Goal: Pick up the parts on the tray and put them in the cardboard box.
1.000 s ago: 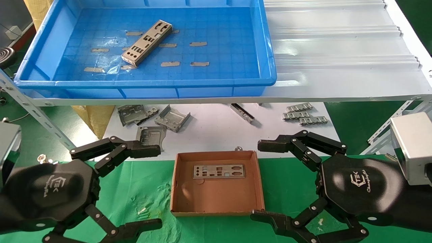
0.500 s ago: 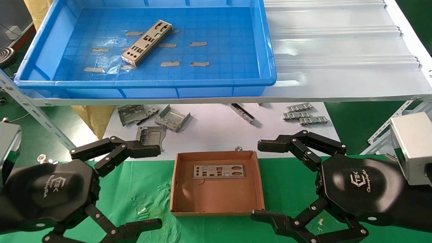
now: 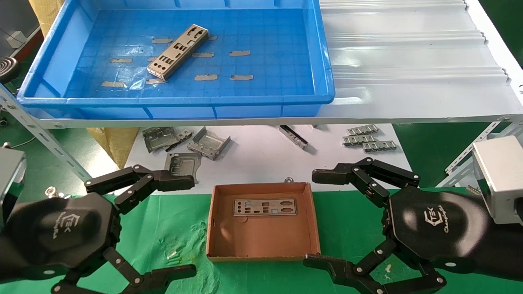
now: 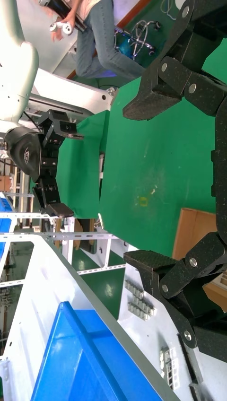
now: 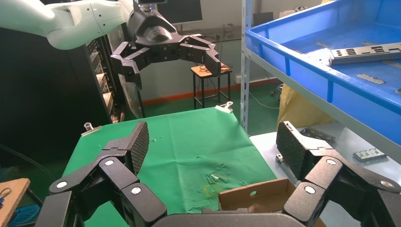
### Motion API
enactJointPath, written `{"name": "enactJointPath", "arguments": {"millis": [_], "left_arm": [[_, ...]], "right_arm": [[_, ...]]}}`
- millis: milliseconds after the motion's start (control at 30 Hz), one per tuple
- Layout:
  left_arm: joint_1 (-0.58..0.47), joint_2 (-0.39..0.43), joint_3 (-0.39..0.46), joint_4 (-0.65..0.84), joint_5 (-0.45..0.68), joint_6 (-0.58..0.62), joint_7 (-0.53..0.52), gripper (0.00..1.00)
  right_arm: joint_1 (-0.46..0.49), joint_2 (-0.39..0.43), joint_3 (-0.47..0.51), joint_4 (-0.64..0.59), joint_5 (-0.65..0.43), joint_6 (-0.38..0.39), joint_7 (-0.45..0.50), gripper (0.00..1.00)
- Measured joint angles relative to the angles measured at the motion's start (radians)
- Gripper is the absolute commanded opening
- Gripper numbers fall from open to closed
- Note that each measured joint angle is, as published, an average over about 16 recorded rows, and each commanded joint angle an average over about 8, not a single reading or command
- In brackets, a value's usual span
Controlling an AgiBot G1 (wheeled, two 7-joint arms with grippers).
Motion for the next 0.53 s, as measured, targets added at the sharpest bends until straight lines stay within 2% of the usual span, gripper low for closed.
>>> {"name": "enactJointPath", "arguments": {"millis": [533], "left_arm": [[0.0, 0.0, 0.0, 0.0, 0.0, 0.0, 0.0, 1.0]], "right_arm": [[0.0, 0.0, 0.0, 0.0, 0.0, 0.0, 0.0, 1.0]]}}
